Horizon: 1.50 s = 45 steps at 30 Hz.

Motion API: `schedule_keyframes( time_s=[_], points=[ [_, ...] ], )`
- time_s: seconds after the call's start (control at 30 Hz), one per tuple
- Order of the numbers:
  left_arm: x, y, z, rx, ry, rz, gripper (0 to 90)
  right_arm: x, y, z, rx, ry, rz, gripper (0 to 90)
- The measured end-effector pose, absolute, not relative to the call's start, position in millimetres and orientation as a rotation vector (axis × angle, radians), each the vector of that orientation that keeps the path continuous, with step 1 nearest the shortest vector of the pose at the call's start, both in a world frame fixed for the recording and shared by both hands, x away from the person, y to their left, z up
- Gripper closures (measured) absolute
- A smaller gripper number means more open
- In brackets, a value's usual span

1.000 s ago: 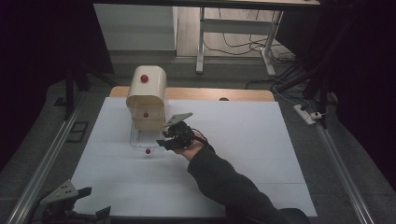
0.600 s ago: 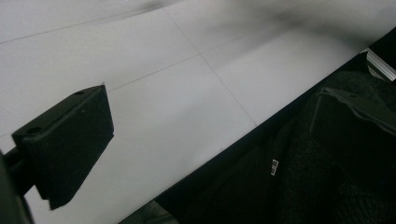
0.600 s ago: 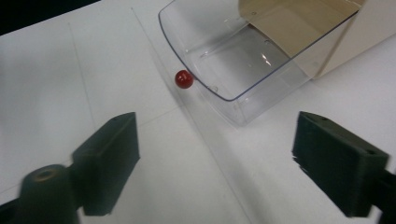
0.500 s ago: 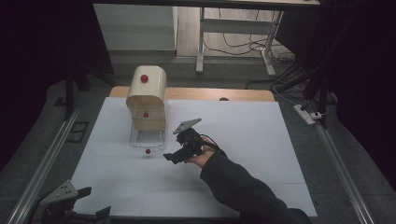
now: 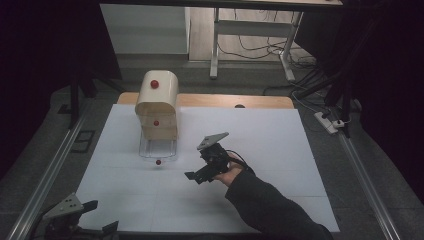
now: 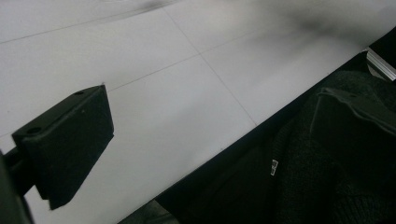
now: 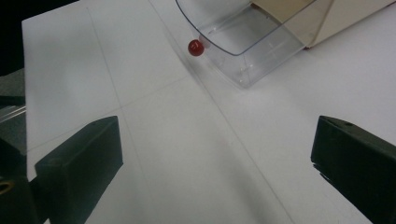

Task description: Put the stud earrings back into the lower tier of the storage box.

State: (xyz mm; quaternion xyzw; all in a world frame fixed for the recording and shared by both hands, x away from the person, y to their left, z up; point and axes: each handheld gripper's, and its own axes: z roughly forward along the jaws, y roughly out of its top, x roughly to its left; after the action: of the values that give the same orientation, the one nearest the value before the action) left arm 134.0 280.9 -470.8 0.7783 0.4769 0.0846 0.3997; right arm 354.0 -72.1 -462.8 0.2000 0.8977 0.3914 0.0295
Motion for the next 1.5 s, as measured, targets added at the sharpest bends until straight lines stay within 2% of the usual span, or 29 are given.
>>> schedule_keyframes(
  time_s=[1.5],
  points=[
    [135,281,-471,1.964,1.22,0.214,0.0,314,-196,-457,0.832,2.618,1.179,0.0]
  ],
)
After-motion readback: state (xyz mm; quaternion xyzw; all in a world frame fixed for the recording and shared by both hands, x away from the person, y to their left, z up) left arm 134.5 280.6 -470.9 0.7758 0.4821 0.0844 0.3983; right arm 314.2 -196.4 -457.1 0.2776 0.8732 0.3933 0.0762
